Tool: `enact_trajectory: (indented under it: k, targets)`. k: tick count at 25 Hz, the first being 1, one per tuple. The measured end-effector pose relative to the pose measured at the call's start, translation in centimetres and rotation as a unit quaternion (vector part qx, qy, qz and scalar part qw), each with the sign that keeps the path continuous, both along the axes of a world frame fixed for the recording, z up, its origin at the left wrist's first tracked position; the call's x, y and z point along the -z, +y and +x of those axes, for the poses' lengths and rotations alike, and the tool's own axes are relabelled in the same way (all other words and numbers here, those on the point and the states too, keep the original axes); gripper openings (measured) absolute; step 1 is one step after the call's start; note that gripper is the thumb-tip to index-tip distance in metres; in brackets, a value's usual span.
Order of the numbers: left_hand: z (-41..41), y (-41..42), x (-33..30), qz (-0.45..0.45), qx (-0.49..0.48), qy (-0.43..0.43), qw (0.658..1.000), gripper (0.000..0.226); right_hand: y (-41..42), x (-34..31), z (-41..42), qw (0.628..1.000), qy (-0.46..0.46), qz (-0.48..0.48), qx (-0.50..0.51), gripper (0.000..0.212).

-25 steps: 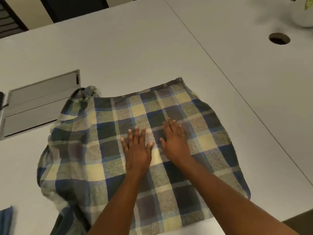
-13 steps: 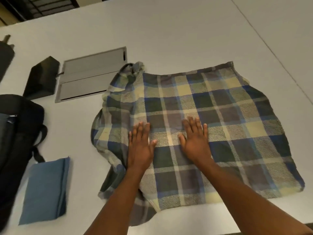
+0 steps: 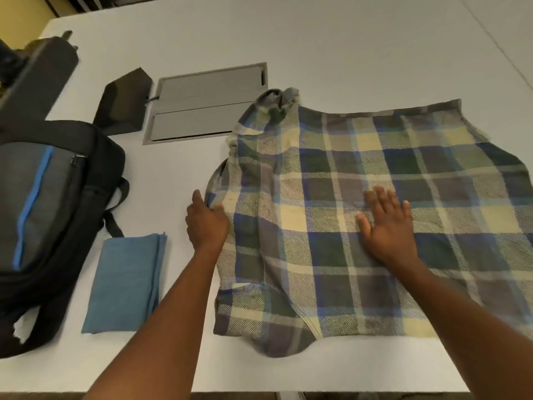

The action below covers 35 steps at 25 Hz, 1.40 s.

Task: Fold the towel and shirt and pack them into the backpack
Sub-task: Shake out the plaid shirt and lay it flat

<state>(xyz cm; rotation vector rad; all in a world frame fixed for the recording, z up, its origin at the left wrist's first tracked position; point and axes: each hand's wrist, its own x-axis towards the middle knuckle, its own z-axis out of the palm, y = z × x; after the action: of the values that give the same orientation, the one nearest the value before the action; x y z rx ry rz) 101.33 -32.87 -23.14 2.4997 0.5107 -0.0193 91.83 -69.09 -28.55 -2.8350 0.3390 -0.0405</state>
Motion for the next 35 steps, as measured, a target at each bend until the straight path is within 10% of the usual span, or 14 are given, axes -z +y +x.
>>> enact_trajectory:
  k: [21,35]
  targets:
    - [-4.4,4.0,-1.3,-0.065,-0.082,0.045,0.993,0.047,-0.4,-0.6,-0.4,0.998,0.054,0.009,-0.007,0.070]
    - [-18.1,3.9,-3.4,-0.342,0.139,0.181,0.912,0.030,8.6,-1.4,-14.3,0.996,0.054,0.032,-0.070,0.066]
